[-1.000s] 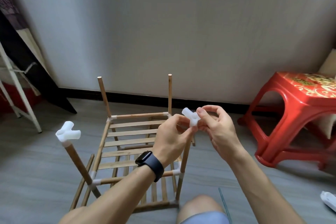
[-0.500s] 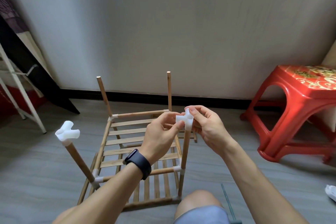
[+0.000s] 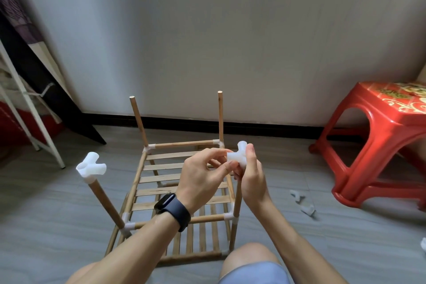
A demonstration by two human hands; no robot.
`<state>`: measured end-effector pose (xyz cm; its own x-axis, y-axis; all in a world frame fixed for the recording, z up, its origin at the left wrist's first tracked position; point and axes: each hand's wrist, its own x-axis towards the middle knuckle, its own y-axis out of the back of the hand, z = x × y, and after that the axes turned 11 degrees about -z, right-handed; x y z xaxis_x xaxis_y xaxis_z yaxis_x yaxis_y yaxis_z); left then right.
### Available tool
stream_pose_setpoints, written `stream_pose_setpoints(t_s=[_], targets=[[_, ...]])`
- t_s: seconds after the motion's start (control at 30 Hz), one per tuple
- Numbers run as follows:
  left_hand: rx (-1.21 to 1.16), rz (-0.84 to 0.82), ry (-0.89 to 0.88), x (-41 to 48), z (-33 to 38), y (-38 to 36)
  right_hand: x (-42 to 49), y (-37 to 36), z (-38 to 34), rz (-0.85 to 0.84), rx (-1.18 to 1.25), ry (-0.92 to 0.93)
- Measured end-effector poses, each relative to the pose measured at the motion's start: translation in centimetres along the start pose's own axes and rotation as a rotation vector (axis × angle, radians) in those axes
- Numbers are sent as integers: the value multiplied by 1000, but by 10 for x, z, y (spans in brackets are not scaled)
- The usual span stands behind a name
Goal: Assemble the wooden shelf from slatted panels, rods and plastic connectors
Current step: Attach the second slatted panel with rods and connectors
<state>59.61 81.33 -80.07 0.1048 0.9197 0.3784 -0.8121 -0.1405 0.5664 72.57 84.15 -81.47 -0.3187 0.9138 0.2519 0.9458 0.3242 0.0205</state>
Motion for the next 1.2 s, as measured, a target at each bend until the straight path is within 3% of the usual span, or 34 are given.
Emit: stream_pose_setpoints(t_s=[0.1,0.2,0.27,0.4,0.5,0.6,0.67,0.73,0.93,1.2], targets=[[30,-83,-10,-4,5,8,2,-3,2,42,-54,28],[143,-168,-31,-4,2,36,8,-6,8,185,-109,22],[184,-49,-2,-2,-4,75,11,-9,13,229,-118,51],[372,379,209,-20,-30,165,14,-8,20,276,-115,89],[129,482,465,-48,-61,203,15,-11,22,283,-123,88],[-329,313,600,-67,-81,201,16,-14,20,229,-92,97],[-471,251,592,-73,-86,191,18,-12,20,179,-23,87],[-521,291,543,-68,-86,182,19,-9,19,151,25,69],[-374,550,490,-54,-88,150,27,-14,24,313,-43,-27],[-359,543,417,-59,-94,149,31,-16,33,363,-126,-10]])
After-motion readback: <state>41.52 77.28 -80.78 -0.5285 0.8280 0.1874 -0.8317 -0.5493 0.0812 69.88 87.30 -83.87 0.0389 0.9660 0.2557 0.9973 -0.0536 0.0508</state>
